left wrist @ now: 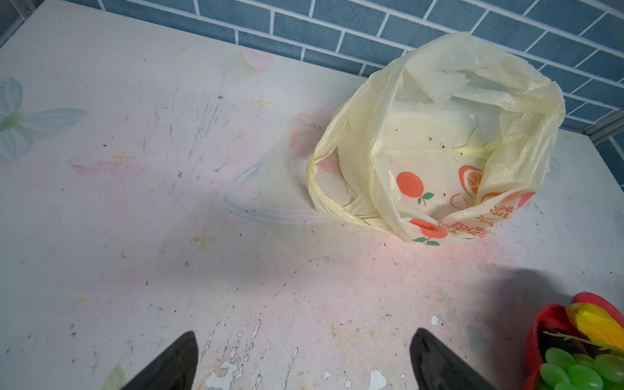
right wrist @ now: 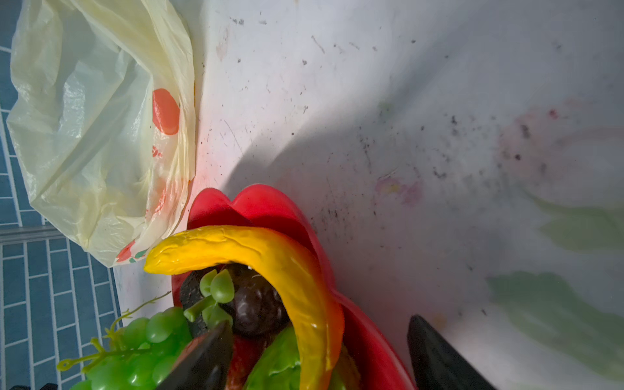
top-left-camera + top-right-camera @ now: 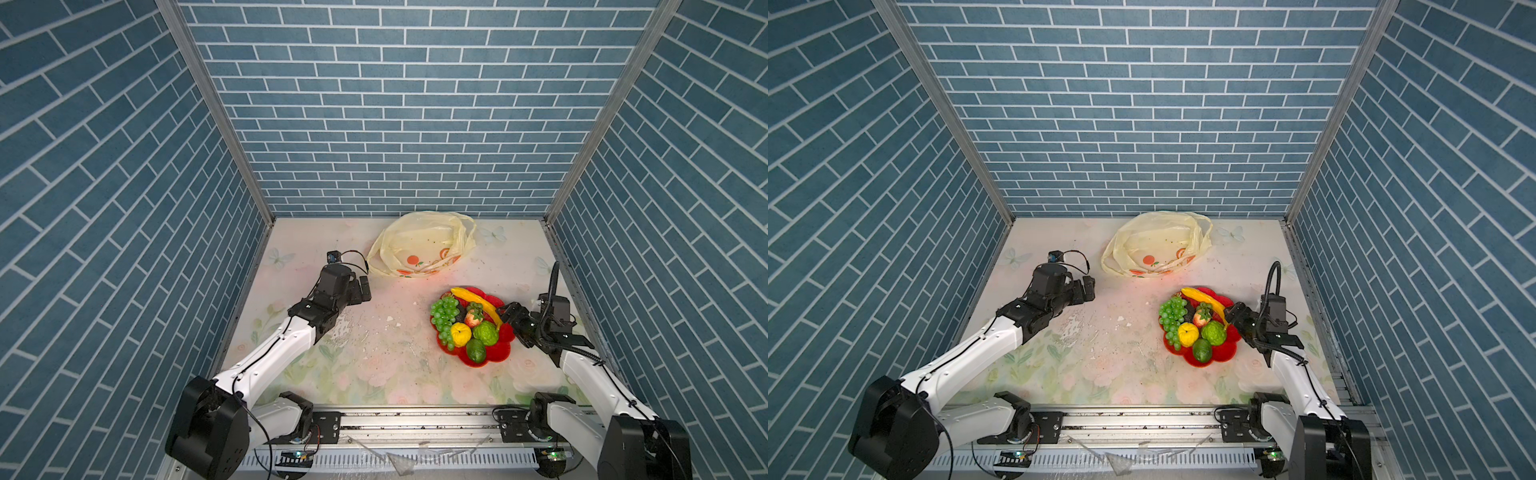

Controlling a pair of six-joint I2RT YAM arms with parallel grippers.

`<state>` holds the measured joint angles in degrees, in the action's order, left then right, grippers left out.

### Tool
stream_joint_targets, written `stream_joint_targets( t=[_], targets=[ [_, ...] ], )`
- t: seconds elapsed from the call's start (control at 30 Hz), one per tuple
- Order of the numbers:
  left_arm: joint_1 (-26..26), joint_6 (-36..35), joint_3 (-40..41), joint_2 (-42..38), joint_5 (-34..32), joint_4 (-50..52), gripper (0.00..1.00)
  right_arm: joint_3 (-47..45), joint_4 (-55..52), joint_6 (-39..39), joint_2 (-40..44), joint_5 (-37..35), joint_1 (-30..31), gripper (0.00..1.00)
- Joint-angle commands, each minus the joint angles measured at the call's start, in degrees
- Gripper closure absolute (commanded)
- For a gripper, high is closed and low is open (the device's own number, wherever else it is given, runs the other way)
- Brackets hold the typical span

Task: Take fruits out of the plastic bag
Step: Move the plate to the center of the table.

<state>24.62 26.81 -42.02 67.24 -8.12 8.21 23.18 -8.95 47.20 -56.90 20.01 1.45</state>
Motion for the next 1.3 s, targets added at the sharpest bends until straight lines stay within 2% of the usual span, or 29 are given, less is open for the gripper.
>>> stream_joint_targets(
  t=[0.0,0.57,1.27],
  targets=[
    [0.0,-0.7,1.2,-0.5,-1.6,0.0,0.01,0.0,3.0,3.7,-1.5,-2.0,3.5,0.19],
    [0.0,-1.9,3.4,-0.2,-2.4,1.1,0.01,4.8,14.7,9.0,-15.7,-5.5,15.9,0.22],
    [-0.4,-3.4,5.5,-0.5,-4.3,0.1,0.01,13.9,22.1,11.0,-31.0,-5.9,24.4,0.23]
  ],
)
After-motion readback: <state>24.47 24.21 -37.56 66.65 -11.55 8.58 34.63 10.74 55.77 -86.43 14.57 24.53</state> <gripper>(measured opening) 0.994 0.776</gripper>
